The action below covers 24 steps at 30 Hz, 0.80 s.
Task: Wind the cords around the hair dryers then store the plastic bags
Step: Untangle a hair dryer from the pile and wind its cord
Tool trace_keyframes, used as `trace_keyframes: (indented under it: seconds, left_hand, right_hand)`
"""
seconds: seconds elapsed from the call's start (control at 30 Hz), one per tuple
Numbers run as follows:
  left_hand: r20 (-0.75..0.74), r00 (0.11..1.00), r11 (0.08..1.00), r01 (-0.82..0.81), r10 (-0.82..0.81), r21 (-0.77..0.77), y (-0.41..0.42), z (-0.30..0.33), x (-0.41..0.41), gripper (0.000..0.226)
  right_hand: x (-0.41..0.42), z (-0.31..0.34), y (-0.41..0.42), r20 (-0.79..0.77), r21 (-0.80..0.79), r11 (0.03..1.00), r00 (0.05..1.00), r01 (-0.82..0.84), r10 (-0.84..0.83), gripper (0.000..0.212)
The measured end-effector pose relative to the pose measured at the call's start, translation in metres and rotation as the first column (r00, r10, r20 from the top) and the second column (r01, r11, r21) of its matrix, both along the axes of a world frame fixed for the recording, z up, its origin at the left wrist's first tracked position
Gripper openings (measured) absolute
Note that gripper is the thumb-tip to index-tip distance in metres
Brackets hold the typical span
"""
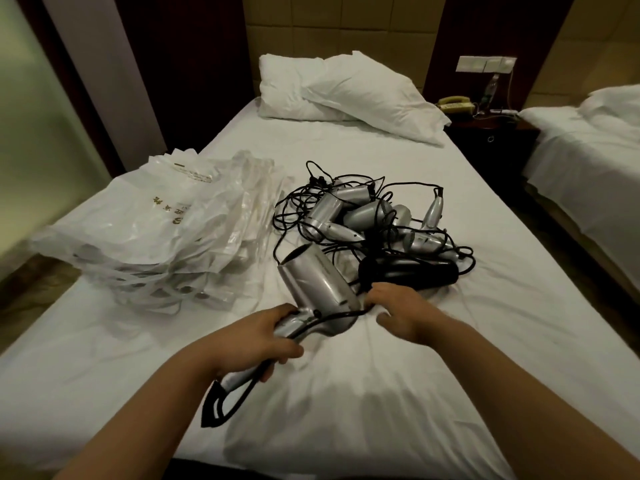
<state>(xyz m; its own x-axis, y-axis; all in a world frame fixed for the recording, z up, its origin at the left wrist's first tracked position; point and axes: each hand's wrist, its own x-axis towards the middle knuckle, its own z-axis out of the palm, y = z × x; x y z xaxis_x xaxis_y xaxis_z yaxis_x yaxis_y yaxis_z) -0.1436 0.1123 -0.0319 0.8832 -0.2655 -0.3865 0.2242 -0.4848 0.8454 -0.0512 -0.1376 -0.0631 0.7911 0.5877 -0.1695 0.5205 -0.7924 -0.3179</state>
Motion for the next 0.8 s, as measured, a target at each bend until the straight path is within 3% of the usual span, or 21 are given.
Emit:
trace_keyframes:
  seconds: [0.07, 0.13, 0.27, 0.37, 0.43, 0.53, 0.6, 0.7, 0.8]
  left_hand:
    - [0.021, 0.997, 0.998, -0.07, 0.07, -0.008, 0.006, 0.001, 0.002, 0.04]
    - [0.049, 0.995, 0.995, -0.087, 0.085, 0.048, 0.01, 0.003, 0.005, 0.043]
    - [0.094, 0.994, 0.992, -0.062, 0.051, 0.112, 0.008, 0.008, 0.008, 0.048]
    - [0.139, 0.987, 0.993, -0.09, 0.078, 0.082, 0.004, 0.014, 0.01, 0.047]
    - [0.153, 0.984, 0.994, -0.1, 0.093, 0.04, 0.005, 0.017, 0.011, 0.049]
    - [0.144, 0.988, 0.994, -0.07, 0.058, 0.08, 0.012, 0.019, 0.012, 0.052]
    - [0.13, 0.991, 0.985, -0.03, 0.007, 0.171, 0.015, 0.019, 0.011, 0.05]
    - [0.154, 0.984, 0.953, 0.042, -0.092, 0.3, 0.012, 0.016, 0.012, 0.048]
    - [0.172, 0.93, 0.84, 0.201, -0.326, 0.504, 0.002, 0.02, 0.01, 0.046]
  right_hand:
    - [0.006, 0.003, -0.004, 0.133, 0.023, 0.999, 0.991, -0.022, 0.018, 0.022]
    - [0.01, 0.029, 0.0, 0.21, 0.193, 0.98, 0.974, 0.041, -0.082, 0.017]
    - [-0.005, 0.099, 0.02, 0.312, 0.542, 0.84, 0.925, 0.014, -0.217, 0.016]
    - [-0.028, 0.124, 0.036, 0.403, 0.62, 0.781, 0.886, -0.081, -0.229, 0.02]
    - [-0.026, 0.123, 0.033, 0.36, 0.633, 0.773, 0.901, -0.045, -0.242, 0.018]
    - [-0.013, 0.112, 0.013, -0.023, 0.583, 0.805, 0.992, 0.115, -0.126, 0.024]
    - [-0.015, 0.11, 0.006, -0.177, 0.537, 0.83, 0.982, 0.147, -0.06, 0.025]
    - [-0.018, 0.113, 0.014, -0.126, 0.551, 0.825, 0.99, 0.127, -0.068, 0.034]
    - [-0.016, 0.117, 0.03, -0.093, 0.644, 0.755, 0.992, 0.124, -0.084, 0.032]
